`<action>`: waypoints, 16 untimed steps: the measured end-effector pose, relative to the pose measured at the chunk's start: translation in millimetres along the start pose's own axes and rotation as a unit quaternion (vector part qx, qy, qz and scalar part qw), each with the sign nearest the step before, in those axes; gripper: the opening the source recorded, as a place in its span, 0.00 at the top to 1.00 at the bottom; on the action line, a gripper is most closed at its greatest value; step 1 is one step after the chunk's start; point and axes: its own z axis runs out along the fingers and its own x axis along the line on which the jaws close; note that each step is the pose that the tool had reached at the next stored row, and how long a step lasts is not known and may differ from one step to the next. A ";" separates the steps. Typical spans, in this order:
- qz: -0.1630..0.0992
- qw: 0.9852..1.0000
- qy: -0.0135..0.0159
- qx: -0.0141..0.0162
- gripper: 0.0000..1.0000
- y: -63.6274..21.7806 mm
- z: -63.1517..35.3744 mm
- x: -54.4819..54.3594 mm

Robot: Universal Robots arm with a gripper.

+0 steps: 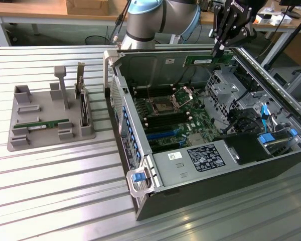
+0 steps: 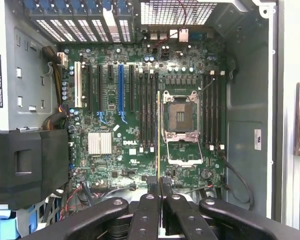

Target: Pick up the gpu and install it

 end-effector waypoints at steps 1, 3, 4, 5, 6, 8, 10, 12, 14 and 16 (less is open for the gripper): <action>0.000 1.000 0.000 0.000 0.88 0.0 0.3 0.0; 0.000 1.000 0.000 0.000 0.88 0.0 0.8 0.0; 0.000 1.000 0.000 0.000 0.88 -0.1 1.3 0.0; 0.000 1.000 0.000 0.000 0.88 -0.1 1.7 0.0; 0.000 1.000 0.000 0.000 0.88 -0.1 2.1 0.0; 0.000 1.000 0.000 0.000 0.88 -0.1 3.0 0.1; 0.000 1.000 0.000 0.000 0.88 -0.2 3.6 0.1; 0.000 1.000 0.000 0.000 0.88 -0.2 4.2 0.1; 0.000 1.000 0.000 0.000 0.88 -0.2 5.0 0.1; 0.000 1.000 0.000 0.000 0.88 -0.3 5.9 0.1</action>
